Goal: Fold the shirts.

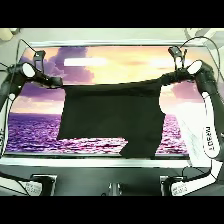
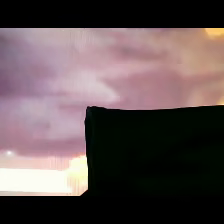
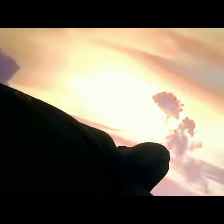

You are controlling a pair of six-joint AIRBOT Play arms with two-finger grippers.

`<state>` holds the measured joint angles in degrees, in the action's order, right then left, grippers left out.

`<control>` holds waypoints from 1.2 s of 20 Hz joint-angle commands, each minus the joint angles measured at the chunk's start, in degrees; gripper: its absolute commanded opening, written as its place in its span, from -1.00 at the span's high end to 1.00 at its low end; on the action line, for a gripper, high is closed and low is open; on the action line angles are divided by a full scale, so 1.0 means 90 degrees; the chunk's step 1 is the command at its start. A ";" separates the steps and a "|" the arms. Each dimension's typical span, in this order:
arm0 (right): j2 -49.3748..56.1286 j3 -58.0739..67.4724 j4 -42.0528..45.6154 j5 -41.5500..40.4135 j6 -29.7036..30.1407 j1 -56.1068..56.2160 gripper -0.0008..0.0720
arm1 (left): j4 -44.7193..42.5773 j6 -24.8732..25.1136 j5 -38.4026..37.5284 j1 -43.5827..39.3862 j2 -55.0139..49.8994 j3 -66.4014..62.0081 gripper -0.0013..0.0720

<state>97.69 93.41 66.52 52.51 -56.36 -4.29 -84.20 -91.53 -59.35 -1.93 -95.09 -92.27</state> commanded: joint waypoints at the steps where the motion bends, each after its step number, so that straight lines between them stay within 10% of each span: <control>1: 0.0321 0.0005 -0.0083 -0.0607 0.0007 0.0029 0.93 | 0.0017 0.0002 0.0542 0.0012 -0.0398 -0.0068 0.90; 9: -0.0121 -0.0063 0.0945 0.2708 0.0053 0.0019 0.93 | 0.0015 0.0865 -0.1229 0.0112 -0.0415 -0.0017 0.90; 22: -0.0124 -0.1503 0.0658 0.1625 -0.0935 0.0024 0.93 | 0.0619 0.0855 -0.1746 0.0255 -0.0840 0.0294 0.90; 24: -0.0129 -0.1491 0.0600 0.1615 -0.0930 0.0012 0.39 | 0.0833 0.0792 -0.1821 0.0328 -0.0840 0.0294 0.57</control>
<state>96.60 80.16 72.44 67.53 -63.72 -4.10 -78.85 -83.92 -74.00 0.10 -102.52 -89.65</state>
